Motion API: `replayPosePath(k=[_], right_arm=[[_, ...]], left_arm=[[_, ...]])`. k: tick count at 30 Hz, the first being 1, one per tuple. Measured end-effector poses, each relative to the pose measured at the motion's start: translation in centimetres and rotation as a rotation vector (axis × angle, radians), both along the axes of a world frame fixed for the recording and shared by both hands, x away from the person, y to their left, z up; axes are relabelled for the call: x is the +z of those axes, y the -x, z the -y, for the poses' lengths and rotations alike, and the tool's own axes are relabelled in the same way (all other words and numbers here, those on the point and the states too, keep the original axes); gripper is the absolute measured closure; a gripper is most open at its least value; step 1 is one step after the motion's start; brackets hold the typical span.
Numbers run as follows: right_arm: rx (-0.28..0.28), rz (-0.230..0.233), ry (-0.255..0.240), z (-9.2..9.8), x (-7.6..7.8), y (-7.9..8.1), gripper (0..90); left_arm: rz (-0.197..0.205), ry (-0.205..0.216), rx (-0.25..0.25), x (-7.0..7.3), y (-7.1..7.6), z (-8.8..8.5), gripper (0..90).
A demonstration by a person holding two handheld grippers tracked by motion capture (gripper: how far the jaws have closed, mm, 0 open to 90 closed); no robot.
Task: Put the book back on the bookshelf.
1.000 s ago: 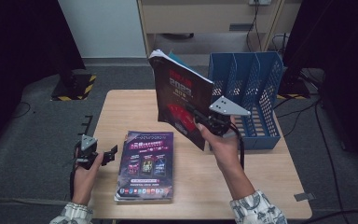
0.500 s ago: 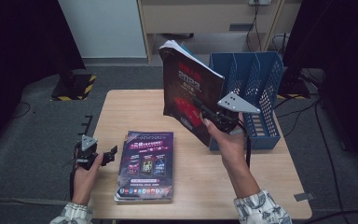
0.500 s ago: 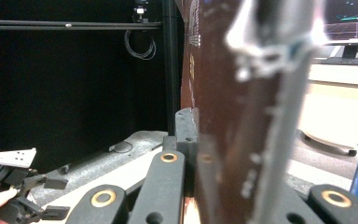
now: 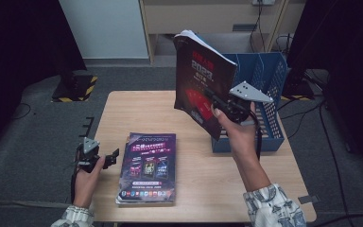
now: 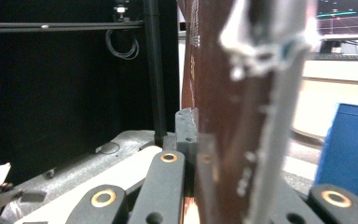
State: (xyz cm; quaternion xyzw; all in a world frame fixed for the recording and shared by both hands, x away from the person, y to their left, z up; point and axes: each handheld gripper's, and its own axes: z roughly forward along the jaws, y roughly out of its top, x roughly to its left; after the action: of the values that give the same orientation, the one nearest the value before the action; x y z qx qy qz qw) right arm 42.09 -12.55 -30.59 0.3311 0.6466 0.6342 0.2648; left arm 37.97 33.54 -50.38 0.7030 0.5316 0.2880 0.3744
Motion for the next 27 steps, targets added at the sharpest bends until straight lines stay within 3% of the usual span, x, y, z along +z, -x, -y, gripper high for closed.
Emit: replayPosePath(k=[12, 27], right_arm=[[-0.069, 0.008, 0.029, 3.0, 0.6, 0.2, 86.7], [-0.154, -0.006, 0.057, 7.1, -1.2, 0.8, 86.7]], left_arm=[[0.001, -0.003, -0.007, 0.0, 0.0, 0.1, 5.6], [0.002, -0.008, -0.001, 0.0, 0.0, 0.0, 5.6]])
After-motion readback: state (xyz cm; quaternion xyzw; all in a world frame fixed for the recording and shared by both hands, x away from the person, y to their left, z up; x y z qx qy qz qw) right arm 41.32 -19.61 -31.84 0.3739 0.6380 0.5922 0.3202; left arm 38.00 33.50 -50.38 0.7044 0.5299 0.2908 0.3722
